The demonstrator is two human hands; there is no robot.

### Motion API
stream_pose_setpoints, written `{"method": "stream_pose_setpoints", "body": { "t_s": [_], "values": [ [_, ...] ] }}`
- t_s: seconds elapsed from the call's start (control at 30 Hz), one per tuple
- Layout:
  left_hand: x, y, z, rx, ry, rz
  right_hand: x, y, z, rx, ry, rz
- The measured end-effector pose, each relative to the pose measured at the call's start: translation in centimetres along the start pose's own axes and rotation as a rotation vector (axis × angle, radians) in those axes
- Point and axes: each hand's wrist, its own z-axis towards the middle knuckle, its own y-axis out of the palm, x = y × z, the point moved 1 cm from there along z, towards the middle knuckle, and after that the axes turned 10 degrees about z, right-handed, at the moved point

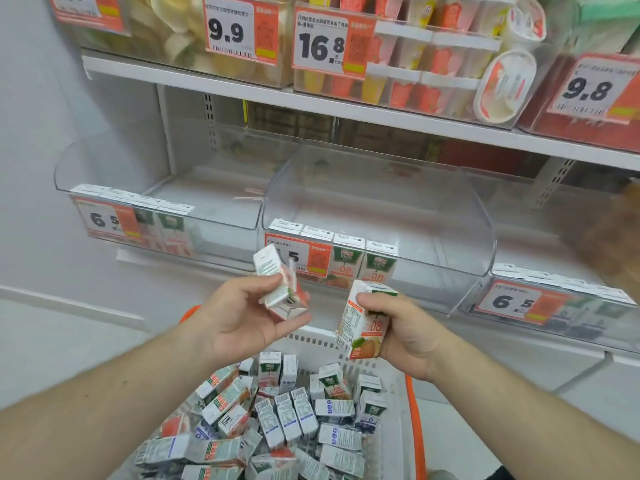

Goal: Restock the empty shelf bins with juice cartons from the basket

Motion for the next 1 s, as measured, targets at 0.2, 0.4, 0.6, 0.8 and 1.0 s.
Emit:
{"method": "stream_pose_setpoints", "body": {
  "t_s": [0.2, 0.4, 0.6, 0.8, 1.0],
  "values": [
    [-0.2, 0.7, 0.5, -0.079, -0.026, 0.129, -1.2, 1.4, -1.1, 0.120, -0.298, -0.340],
    [-1.0, 2.0, 1.5, -0.085, 0.043, 0.435, -2.6, 1.5, -1.7, 0.250, -0.579, -0.543],
    [-1.2, 3.0, 2.4, -0.016, 0.383, 0.887, -6.9, -0.6, -1.4, 0.524, -0.858, -0.505],
    [-0.1, 3.6, 3.2, 0.042, 0.864, 1.475, -11.2, -3.5, -1.3, 0.819, -0.930, -0.691],
    [-0.2, 2.7, 4.4, 0.085, 0.886, 1.510, -11.4, -4.4, 1.3, 0.844, -0.646, -1.220]
  ]
}}
